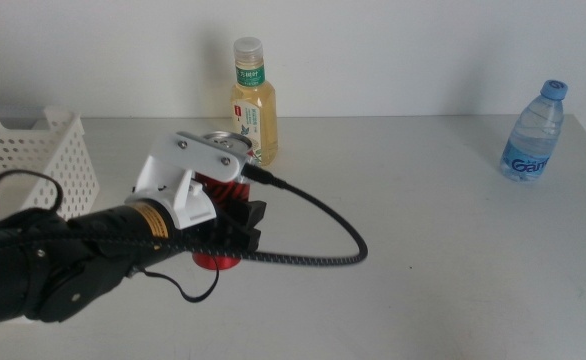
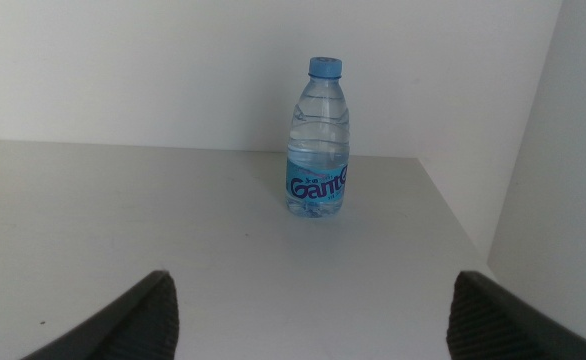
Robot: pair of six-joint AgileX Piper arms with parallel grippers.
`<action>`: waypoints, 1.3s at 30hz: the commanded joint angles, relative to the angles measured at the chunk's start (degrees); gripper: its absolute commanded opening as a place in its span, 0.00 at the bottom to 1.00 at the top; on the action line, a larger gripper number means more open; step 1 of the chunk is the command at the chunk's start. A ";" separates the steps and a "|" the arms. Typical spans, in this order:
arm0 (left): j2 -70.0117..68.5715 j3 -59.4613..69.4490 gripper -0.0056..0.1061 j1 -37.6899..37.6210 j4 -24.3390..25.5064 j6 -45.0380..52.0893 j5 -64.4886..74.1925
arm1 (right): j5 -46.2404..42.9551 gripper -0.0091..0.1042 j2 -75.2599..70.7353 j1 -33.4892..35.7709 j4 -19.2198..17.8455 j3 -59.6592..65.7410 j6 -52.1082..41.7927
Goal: Use arms to grab the bottles and put them into the dustbin to the left of the table.
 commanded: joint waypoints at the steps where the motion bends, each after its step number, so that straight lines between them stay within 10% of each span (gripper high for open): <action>1: -5.82 -5.77 0.04 0.03 -0.58 -2.90 7.14 | -4.12 0.74 -1.30 -0.34 -0.53 -0.51 -0.50; 19: -6.51 -37.74 0.04 1.64 -1.34 7.76 62.75 | -4.12 0.74 -1.30 -0.34 -0.53 -0.51 -0.50; 39: 7.09 -56.57 0.04 32.92 -21.95 30.48 83.88 | -4.12 0.74 -1.30 -0.34 -0.53 -0.51 -0.50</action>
